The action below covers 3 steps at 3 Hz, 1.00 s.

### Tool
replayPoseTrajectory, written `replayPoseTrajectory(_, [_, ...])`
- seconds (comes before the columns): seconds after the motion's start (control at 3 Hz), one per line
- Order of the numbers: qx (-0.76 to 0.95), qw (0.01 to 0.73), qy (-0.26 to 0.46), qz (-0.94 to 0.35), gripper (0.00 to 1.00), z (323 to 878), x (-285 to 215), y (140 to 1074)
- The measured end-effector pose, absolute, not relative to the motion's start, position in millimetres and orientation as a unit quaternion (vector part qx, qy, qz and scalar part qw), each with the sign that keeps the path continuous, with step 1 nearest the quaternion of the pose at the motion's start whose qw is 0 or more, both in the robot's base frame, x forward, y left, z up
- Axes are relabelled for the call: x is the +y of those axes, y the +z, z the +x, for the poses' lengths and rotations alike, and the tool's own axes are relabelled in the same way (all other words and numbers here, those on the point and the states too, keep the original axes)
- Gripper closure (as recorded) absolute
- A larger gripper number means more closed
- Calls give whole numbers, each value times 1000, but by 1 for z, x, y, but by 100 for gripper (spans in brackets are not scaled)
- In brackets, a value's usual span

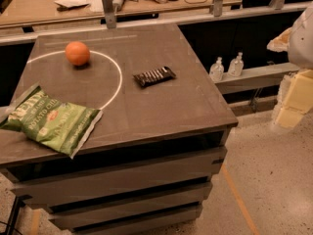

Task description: Move rxbar chocolate near green jalapeno chip bag

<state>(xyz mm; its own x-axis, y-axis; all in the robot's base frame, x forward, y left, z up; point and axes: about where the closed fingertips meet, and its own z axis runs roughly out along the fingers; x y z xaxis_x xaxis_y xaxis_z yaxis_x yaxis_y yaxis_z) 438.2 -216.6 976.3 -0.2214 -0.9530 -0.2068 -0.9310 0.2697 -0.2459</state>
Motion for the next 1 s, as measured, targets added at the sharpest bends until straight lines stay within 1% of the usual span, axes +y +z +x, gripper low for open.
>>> replayPoseTrajectory(0.67, [778,171,-31,-604,0,448,-210,973])
replayPoseTrajectory(1.0, [770,213,-34,-601,0,481,-195,971])
